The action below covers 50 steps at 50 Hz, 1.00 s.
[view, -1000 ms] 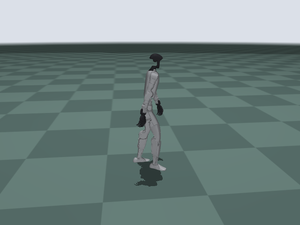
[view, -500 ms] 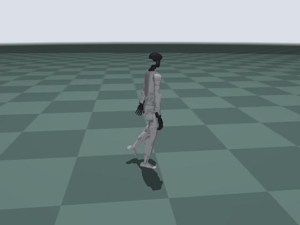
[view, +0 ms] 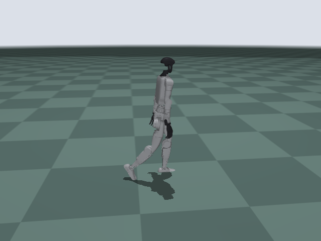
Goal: Walk run
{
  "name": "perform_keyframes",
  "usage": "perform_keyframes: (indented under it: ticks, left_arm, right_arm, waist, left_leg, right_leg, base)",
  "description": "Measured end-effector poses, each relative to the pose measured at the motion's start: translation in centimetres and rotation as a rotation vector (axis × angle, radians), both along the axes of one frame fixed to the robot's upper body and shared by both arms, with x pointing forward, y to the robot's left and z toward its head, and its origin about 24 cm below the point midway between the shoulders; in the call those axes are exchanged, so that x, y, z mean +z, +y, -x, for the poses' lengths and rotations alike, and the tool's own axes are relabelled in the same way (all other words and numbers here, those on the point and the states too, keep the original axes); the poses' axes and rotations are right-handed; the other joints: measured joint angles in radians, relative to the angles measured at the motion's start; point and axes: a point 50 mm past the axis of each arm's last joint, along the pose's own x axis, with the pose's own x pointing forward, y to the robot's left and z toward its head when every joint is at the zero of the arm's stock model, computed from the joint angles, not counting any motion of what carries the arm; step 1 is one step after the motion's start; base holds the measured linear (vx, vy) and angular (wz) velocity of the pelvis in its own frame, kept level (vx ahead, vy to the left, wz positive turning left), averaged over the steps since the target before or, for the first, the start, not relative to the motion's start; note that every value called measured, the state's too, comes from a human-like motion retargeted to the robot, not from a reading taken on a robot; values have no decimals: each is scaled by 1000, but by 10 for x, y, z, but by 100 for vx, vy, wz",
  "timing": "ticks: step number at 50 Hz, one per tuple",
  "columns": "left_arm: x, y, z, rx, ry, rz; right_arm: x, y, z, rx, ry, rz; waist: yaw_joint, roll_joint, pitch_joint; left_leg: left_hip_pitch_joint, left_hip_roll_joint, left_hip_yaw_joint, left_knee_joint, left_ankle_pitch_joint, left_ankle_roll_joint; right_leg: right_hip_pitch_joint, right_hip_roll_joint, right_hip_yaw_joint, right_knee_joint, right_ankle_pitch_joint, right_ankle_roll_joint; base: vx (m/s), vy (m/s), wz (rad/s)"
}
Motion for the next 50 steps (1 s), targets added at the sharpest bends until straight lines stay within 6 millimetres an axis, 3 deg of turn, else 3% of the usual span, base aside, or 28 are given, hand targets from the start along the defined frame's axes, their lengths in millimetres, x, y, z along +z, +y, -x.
perform_keyframes:
  ticks: [2, 5, 8, 12, 16, 21, 23, 26, 28, 30, 33, 35, 37, 40, 47, 50]
  left_arm:
    - [1, 3, -9, 43, -25, 18]
    - [5, 17, -29, 59, -90, -2]
    - [11, 32, -53, -5, -174, -62]
    - [24, 50, -91, -147, -282, -107]
    - [39, 65, -122, -273, -364, -131]
    - [49, 69, -140, -356, -449, -155]
    - [45, 64, -135, -343, -457, -146]
    - [33, 56, -109, -293, -393, -114]
    - [25, 51, -85, -273, -311, -102]
    - [16, 44, -58, -276, -207, -101]
    - [9, 36, -24, -334, -50, -83]
    - [9, 38, -12, -387, 27, -66]
    - [9, 39, -6, -421, 55, -61]
    - [8, 36, 4, -424, 36, -73]
    - [3, 12, 39, -257, 92, -36]
    - [3, 2, 45, -230, 157, 13]
  right_arm:
    - [-1, 0, 15, 8, 51, 9]
    - [-1, 1, 25, 6, 75, 17]
    - [-1, 4, 32, -37, 81, 5]
    - [-2, 7, 42, -84, 98, -8]
    - [-2, 12, 49, -87, 127, -35]
    - [-2, 13, 54, -87, 154, -48]
    - [-2, 10, 51, -78, 157, -46]
    - [-2, 8, 50, -62, 162, -41]
    - [-2, 7, 49, -71, 160, -40]
    - [-1, 5, 49, -94, 161, -36]
    - [-1, 2, 43, -113, 137, -31]
    - [-1, -2, 30, -105, 104, -27]
    - [0, -7, 12, -72, 66, -7]
    - [5, -17, -20, -5, -6, 45]
    - [22, -20, -98, 128, -232, 84]
    - [29, -15, -119, 148, -322, 77]
  waist:
    - [-22, 26, -8]
    - [-62, 38, -3]
    - [-118, 35, 10]
    - [-198, 26, 19]
    - [-254, -3, 39]
    - [-281, -5, 39]
    - [-279, -1, 31]
    - [-312, 7, 15]
    - [-319, 21, 15]
    - [-317, 13, 10]
    - [-274, -50, 15]
    - [-255, -92, 27]
    - [-237, -109, 41]
    - [-190, -101, 50]
    - [-101, -8, 54]
    - [-67, 11, 64]
  left_leg:
    - [64, 27, 12, -29, -27, -6]
    - [154, 27, 50, -90, -50, -11]
    - [223, -9, 40, -155, -55, -11]
    - [303, -56, 19, -208, -88, -22]
    - [397, -115, 2, -249, -127, -39]
    - [495, -134, -27, -260, -176, -82]
    - [520, -137, -26, -249, -178, -107]
    - [559, -139, -59, -209, -112, -157]
    - [576, -139, -86, -158, 0, -206]
    - [580, -110, 11, -71, 162, -235]
    - [497, -150, 38, 181, 364, -218]
    - [398, -155, 42, 388, 333, -199]
    - [302, -90, 104, 534, 263, -157]
    - [179, -26, 155, 569, 190, -164]
    - [-20, -17, 138, 174, 74, -186]
    - [-73, -40, 94, -38, 50, -150]
  right_leg:
    - [-84, -23, -36, 198, 60, -53]
    - [-236, -109, -82, 438, -35, -114]
    - [-376, -137, -100, 492, -99, -106]
    - [-535, -160, -172, 324, -215, -142]
    - [-613, -112, -170, -57, -241, -156]
    - [-689, -50, -71, -281, -251, -150]
    - [-702, -52, -62, -222, -228, -202]
    - [-681, -82, -93, -142, -149, -229]
    - [-658, -94, -79, -77, -159, -237]
    - [-600, -129, -73, -61, -208, -229]
    - [-470, -188, -81, -135, -238, -214]
    - [-412, -228, -81, -155, -261, -197]
    - [-354, -237, -97, -192, -269, -183]
    - [-283, -194, -106, -262, -273, -174]
    - [-112, -31, -86, -392, -299, -149]
    - [-45, 1, -62, -417, -327, -130]
  base:
    - [63, 12, -72]
    - [59, 11, -55]
    - [64, 9, 28]
    - [69, 7, 43]
    - [68, 0, 37]
    - [77, -4, 34]
    - [73, -1, 14]
    - [94, -7, 46]
    - [100, -8, 48]
    - [93, -2, 46]
    - [86, -5, 7]
    - [78, -11, 27]
    - [52, -8, 21]
    - [53, -5, -26]
    - [56, 2, -59]
    - [58, 8, -57]
